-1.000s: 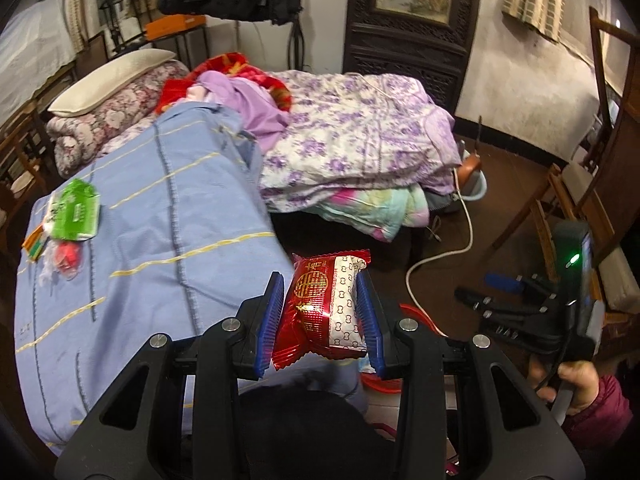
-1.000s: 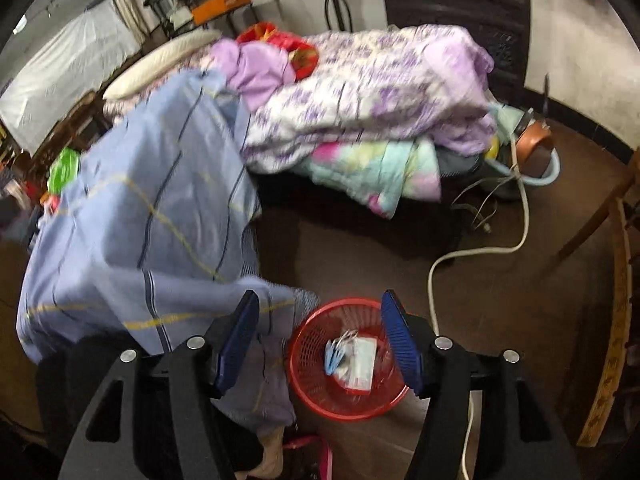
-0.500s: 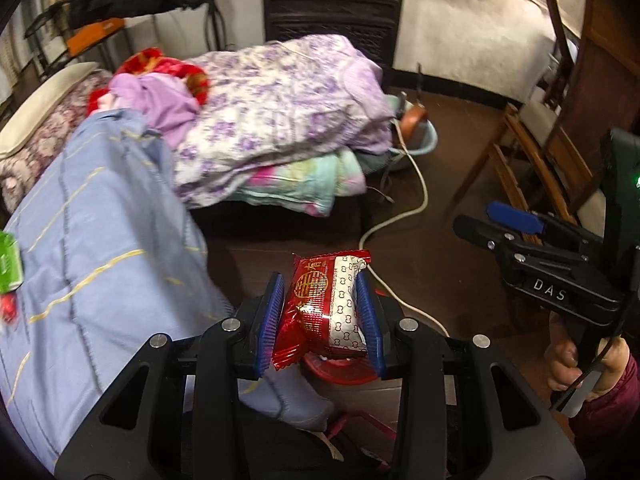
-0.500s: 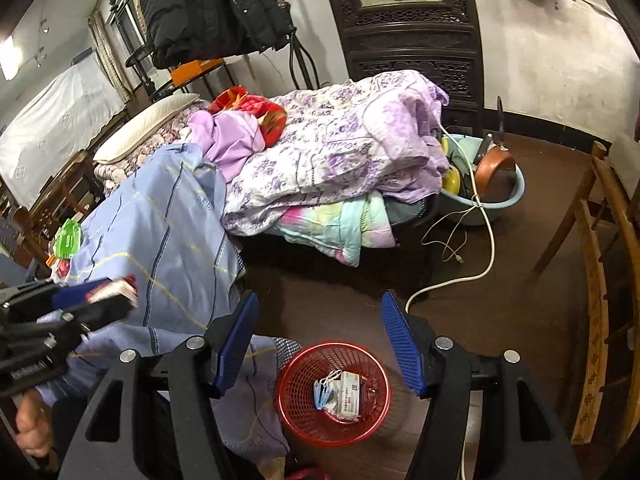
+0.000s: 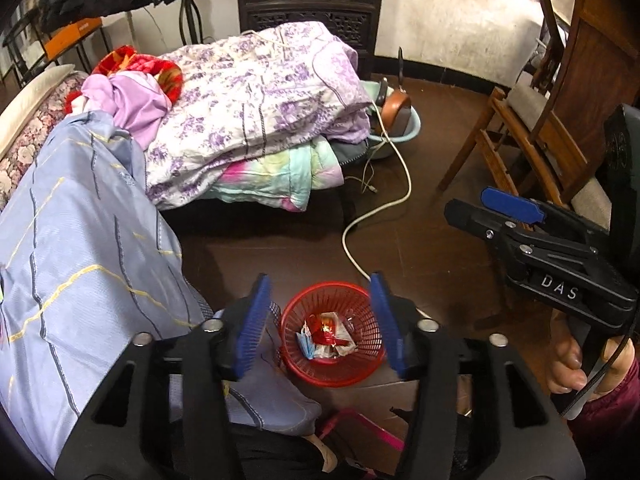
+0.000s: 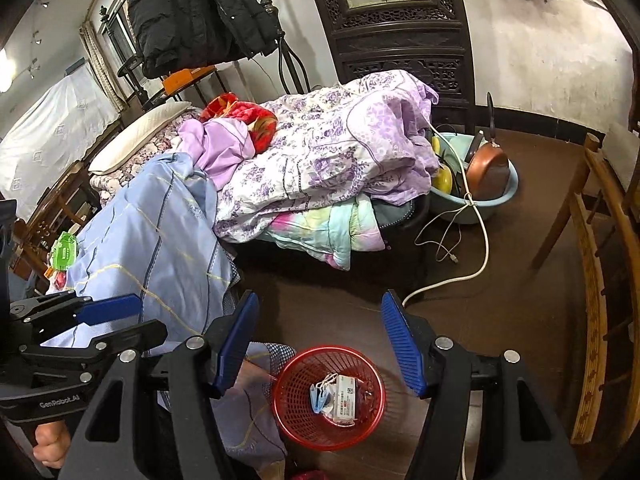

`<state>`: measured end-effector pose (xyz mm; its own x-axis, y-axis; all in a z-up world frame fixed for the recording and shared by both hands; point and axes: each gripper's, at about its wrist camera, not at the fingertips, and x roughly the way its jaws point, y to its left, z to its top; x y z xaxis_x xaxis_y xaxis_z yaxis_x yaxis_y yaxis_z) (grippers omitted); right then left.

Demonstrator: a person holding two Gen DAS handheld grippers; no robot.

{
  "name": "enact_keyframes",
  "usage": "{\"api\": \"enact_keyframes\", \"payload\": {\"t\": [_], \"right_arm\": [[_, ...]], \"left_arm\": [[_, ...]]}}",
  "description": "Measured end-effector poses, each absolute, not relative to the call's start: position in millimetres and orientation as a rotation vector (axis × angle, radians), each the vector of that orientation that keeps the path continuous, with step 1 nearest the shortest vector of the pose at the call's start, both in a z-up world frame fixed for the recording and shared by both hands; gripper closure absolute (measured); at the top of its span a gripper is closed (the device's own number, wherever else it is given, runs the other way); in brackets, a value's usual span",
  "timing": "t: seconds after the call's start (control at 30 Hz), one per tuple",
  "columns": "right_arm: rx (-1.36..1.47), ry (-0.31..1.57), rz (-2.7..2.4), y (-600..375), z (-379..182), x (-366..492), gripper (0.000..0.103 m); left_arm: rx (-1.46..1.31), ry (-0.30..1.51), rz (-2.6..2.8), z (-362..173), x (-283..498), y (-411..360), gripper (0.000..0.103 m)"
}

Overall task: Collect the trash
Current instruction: 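Return both tools over the remaining trash on the bed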

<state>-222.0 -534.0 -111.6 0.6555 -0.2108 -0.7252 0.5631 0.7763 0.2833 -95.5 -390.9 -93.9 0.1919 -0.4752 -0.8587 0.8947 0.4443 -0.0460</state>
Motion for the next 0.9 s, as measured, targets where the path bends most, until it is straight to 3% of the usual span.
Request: {"api": "enact_keyframes", "payload": {"t": [0.3, 0.6, 0.73, 0.9], "right_arm": [[0.512, 0.724, -0.428, -521.1, -99.0, -214.2, 0.040], [0.460, 0.717, -0.390, -496.6, -76.4, -201.5, 0.040], [0.427, 0.721, -0.369, -482.4, -65.7, -193.8, 0.040], [0.400, 0.730, -0.324, -459.6, -55.4, -179.3, 0.037]], "left_arm": [[0.468, 0.924, -0.987, -75.7, -82.2, -366.2, 0.040], [0.389, 0.895, -0.940, -54.8, -65.7, -333.5, 0.038], [0.340, 0.876, -0.913, -45.2, -57.5, -313.1, 0.028], [0.278, 0.861, -0.869, -35.5, -43.0, -282.1, 0.025]]}}
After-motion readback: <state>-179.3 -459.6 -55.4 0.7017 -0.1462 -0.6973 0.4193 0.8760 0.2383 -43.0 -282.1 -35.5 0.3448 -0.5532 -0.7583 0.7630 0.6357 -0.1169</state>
